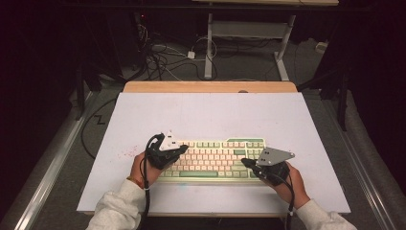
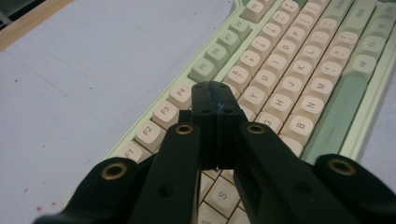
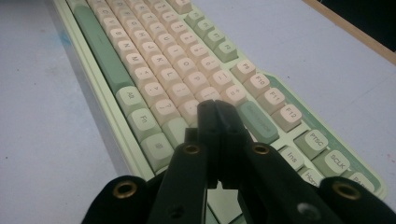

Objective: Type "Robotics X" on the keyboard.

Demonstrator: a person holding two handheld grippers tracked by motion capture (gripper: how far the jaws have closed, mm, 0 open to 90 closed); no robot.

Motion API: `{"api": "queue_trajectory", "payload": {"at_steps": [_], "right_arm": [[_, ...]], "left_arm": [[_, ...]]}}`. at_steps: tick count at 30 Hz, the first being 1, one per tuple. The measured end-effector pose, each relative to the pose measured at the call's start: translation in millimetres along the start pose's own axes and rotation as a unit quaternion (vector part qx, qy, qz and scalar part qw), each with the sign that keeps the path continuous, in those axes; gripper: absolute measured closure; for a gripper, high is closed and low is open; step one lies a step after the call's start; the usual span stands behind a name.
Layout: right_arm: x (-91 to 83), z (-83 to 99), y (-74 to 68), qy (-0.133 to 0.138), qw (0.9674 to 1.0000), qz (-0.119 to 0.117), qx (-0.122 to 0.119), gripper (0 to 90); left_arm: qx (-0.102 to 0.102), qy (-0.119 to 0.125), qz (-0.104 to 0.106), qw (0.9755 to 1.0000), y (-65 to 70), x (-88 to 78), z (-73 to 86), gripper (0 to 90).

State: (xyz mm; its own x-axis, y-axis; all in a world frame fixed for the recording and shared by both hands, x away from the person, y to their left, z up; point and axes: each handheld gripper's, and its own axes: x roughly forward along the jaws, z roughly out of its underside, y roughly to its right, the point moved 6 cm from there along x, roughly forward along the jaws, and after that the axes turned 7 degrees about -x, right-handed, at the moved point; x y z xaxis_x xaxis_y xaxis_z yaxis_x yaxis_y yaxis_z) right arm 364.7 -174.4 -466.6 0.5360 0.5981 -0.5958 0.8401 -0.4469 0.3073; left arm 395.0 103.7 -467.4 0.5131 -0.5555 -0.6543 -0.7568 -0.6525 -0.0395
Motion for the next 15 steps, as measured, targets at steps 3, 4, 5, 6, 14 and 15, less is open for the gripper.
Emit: {"api": "queue_trajectory", "payload": {"at_steps": [3, 4, 5, 6, 14, 15], "right_arm": [[-1.1, -0.7, 0.0, 0.002, 1.0000, 0.000, 0.002, 90.0], [-2.0, -1.3, 0.9, 0.005, 1.0000, 0.000, 0.003, 90.0], [-2.0, -1.3, 0.9, 0.005, 1.0000, 0.000, 0.003, 90.0], [-2.5, -1.4, 1.1, 0.005, 1.0000, 0.002, 0.004, 90.0], [-9.3, -4.5, 4.8, 0.019, 0.9997, 0.011, 0.010, 90.0], [-10.0, -4.7, 5.2, 0.021, 0.9996, 0.011, 0.012, 90.0]], "left_arm": [[0.002, 0.004, -0.005, 1.0000, -1.2, -2.5, 0.8, 87.5], [0.001, 0.006, -0.006, 1.0000, -1.7, -3.7, 1.0, 87.5], [0.002, 0.009, -0.007, 0.9999, -2.4, -5.0, 1.1, 87.5], [0.002, 0.013, -0.007, 0.9999, -2.7, -6.2, 1.1, 87.5], [0.013, 0.033, -0.019, 0.9992, -3.5, -15.3, 3.0, 87.3], [0.014, 0.035, -0.022, 0.9991, -4.0, -16.6, 3.9, 87.2]]}}
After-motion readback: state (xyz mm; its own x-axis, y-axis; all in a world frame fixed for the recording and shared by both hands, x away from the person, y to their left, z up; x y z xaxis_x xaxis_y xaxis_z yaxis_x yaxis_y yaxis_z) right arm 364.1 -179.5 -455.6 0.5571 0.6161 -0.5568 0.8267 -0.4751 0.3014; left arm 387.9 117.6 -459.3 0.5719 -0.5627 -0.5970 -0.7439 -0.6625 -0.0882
